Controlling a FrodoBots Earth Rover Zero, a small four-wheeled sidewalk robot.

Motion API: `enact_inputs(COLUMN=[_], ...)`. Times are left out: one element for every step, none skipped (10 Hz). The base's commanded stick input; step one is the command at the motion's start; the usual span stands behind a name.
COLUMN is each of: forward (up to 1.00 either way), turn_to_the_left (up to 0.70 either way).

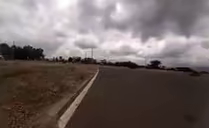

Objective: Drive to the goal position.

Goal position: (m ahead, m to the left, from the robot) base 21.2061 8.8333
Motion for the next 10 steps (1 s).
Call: enact_inputs(forward=[0.5,0.5,0.5,0.5,0.5,0.5,0.5,0.5,0.5,0.5], turn_to_the_left=[-0.5,-0.5,0.0,0.0,0.0,0.0,0.0,0.0,0.0,0.0])
